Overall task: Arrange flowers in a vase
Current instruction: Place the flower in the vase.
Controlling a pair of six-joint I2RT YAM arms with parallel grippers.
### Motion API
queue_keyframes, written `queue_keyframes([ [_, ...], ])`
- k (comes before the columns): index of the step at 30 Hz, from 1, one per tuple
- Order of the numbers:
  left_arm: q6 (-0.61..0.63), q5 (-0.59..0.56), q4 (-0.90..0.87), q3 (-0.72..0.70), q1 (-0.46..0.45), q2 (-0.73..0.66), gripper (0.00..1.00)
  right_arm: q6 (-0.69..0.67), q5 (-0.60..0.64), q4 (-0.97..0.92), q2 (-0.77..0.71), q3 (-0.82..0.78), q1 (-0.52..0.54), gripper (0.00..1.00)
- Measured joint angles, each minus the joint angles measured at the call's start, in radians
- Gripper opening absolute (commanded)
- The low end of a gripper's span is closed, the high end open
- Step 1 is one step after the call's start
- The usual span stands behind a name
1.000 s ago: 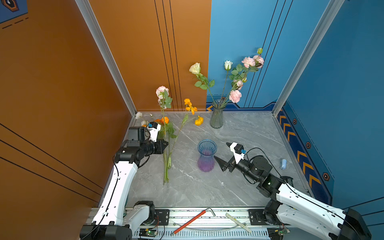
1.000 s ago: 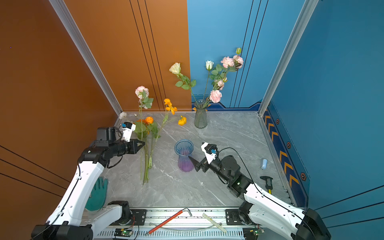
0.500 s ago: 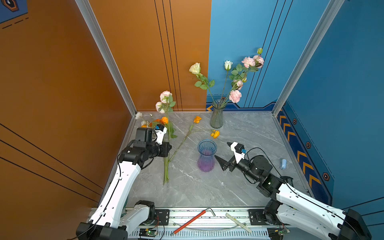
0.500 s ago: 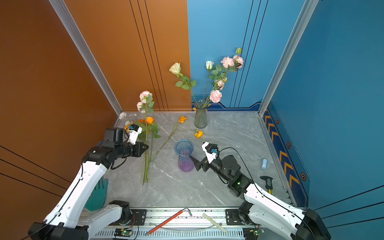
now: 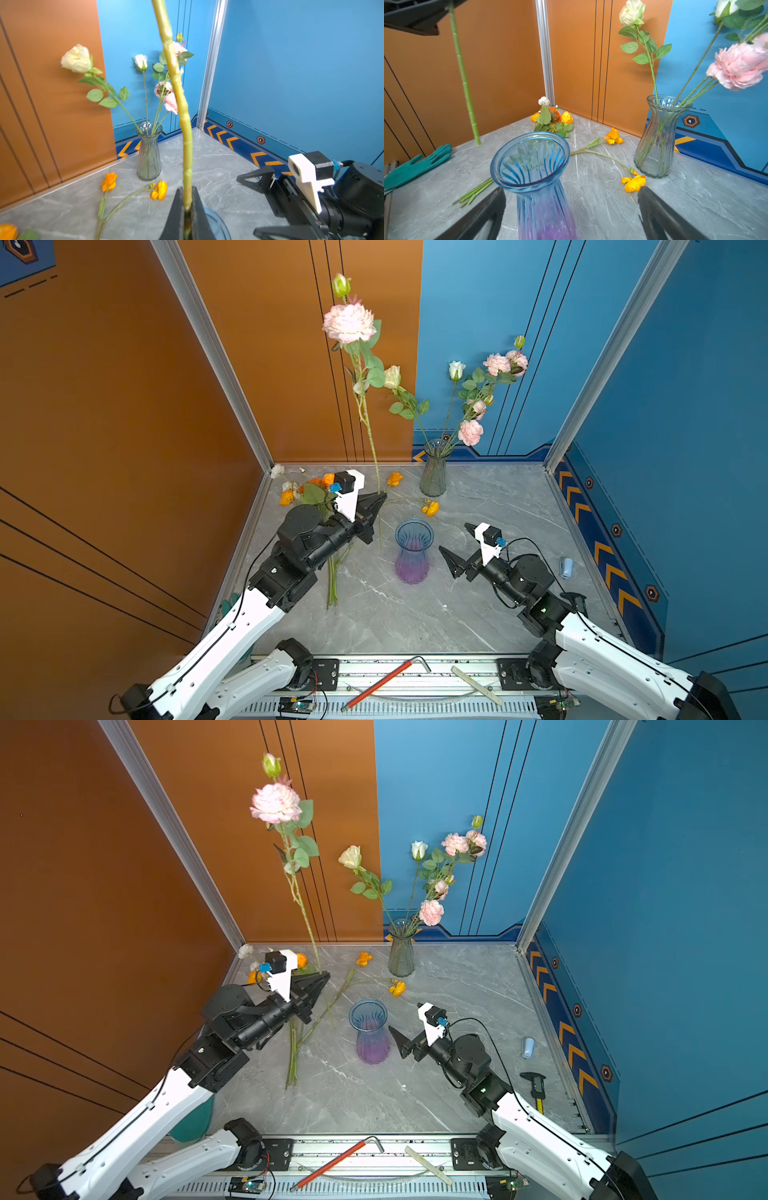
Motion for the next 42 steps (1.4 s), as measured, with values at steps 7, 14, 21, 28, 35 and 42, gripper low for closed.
queue_keyframes([
  [7,0.081,-0.091,0.204,0.062,-0.146,0.141,0.0,0.001,-0.005,0.012,-0.001,-0.001,-0.003,1.0],
  [14,0.106,-0.132,0.319,0.077,-0.164,0.246,0.0,0.011,0.002,0.015,-0.02,-0.008,-0.01,1.0],
  [21,0.112,-0.15,0.338,0.005,-0.165,0.291,0.0,0.015,0.001,0.016,-0.021,-0.01,-0.011,1.0],
  [28,0.113,-0.15,0.342,-0.09,-0.169,0.324,0.0,0.016,0.001,0.017,-0.023,-0.012,-0.011,1.0],
  [35,0.109,-0.15,0.355,-0.169,-0.17,0.341,0.03,0.015,0.0,0.017,-0.023,-0.012,-0.011,1.0],
  [42,0.089,-0.154,0.375,-0.228,-0.17,0.34,0.1,0.016,-0.002,0.017,-0.023,-0.012,-0.011,1.0],
])
